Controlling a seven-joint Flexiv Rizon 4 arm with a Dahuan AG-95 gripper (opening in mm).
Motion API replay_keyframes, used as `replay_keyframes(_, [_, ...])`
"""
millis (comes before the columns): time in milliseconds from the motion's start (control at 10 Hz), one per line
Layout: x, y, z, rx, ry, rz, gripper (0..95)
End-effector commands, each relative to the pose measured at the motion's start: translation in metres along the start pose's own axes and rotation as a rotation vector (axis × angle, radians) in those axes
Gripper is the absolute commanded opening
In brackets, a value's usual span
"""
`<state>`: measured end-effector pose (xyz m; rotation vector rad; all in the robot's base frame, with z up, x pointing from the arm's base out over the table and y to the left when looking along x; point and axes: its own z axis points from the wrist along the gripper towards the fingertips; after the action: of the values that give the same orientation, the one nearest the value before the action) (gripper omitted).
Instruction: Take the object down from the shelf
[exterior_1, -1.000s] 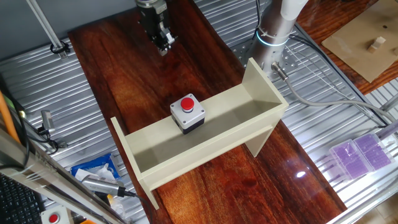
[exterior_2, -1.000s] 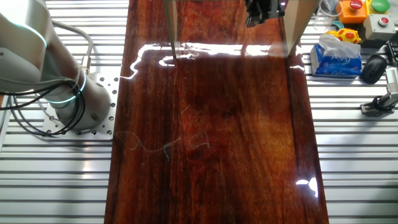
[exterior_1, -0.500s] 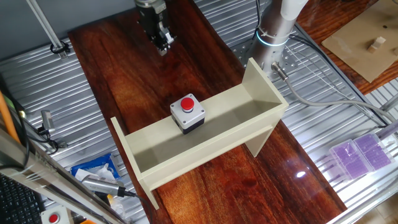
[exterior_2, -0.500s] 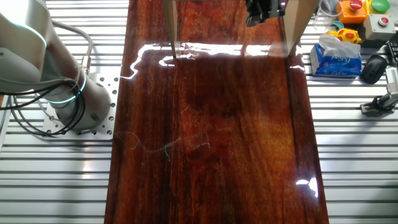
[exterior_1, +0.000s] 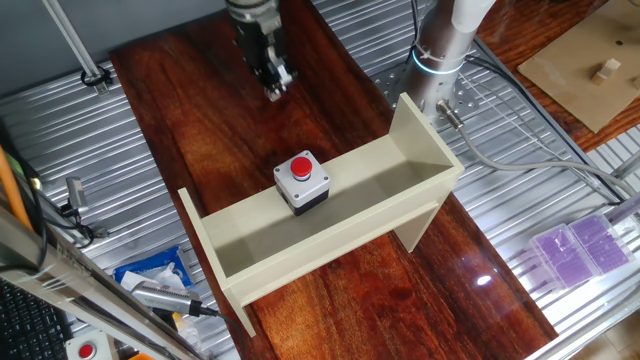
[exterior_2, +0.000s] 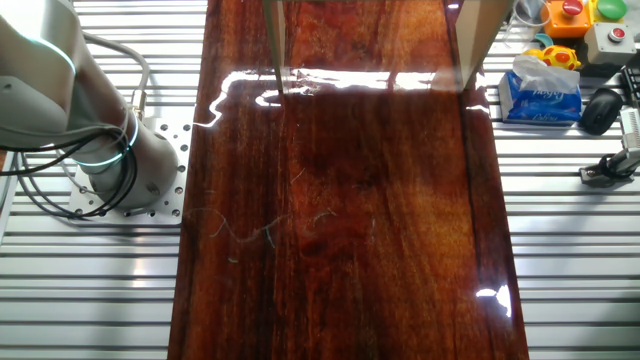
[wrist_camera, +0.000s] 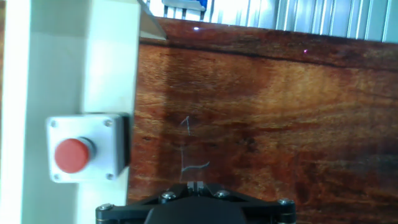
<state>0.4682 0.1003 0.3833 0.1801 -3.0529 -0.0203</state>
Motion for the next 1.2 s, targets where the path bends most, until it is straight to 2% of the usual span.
replay_keyframes(100, [0.002, -0.001, 0.002, -0.013, -0.015, -0.166, 0.0])
replay_keyframes(400, [0.002, -0.001, 0.002, -0.014, -0.015, -0.223, 0.0])
replay_keyframes(600, [0.001, 0.002, 0.001, -0.026, -0.018, -0.167, 0.0])
replay_keyframes(700, [-0.006, 0.02, -0.004, -0.03, -0.02, -0.117, 0.0])
replay_keyframes(800, [-0.01, 0.029, -0.006, -0.029, -0.023, -0.097, 0.0])
replay_keyframes(900, [-0.019, 0.054, -0.009, -0.024, -0.028, -0.041, 19.0])
replay_keyframes(1000, [-0.025, 0.069, -0.009, -0.024, -0.031, -0.001, 19.0])
replay_keyframes(1100, [-0.03, 0.08, -0.01, -0.024, -0.031, 0.028, 38.0])
replay_keyframes(1200, [-0.03, 0.08, -0.01, -0.023, -0.042, 0.02, 38.0])
